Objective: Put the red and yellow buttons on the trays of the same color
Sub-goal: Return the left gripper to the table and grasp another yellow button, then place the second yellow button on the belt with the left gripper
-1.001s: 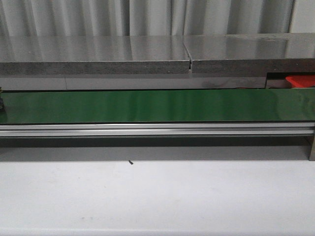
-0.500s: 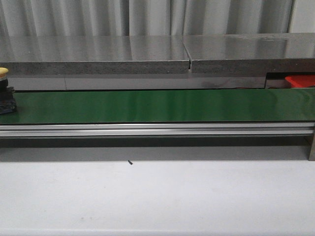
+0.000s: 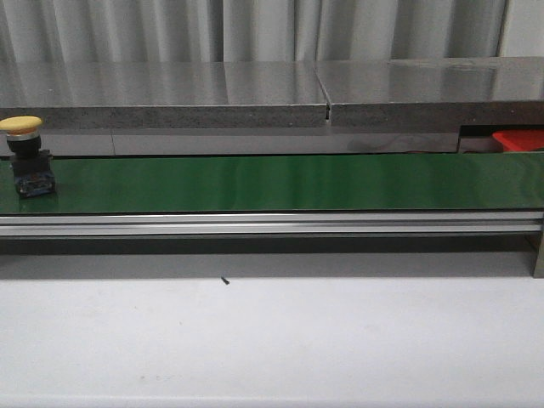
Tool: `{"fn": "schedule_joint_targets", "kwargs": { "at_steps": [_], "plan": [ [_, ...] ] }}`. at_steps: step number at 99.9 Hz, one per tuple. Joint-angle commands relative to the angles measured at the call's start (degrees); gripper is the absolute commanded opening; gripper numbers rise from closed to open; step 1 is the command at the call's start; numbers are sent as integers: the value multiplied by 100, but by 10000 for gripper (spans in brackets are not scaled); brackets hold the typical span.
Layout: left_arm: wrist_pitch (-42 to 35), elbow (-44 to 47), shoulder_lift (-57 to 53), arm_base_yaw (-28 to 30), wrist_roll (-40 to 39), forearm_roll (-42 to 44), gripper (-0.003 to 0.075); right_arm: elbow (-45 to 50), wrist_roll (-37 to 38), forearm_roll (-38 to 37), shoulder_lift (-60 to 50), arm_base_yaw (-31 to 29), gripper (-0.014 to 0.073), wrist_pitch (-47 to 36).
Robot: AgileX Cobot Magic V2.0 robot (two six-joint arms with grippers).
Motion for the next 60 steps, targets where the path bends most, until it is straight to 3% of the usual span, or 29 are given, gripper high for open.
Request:
{"fn": "schedule_joint_targets", "kwargs": {
  "at_steps": [1,17,60],
  "plan": [
    [-140,-262,-233,4,-68,-84,589,-156,-57,4,-18,10,-66,-319],
    [-163,-271,-233,4,-68,-95,583,-156,-57,4,-18,10,-66,-319],
    [45,-271,-212,4,-68,-260,445,-156,-57,4,-18,10,-66,-319]
  ]
}}
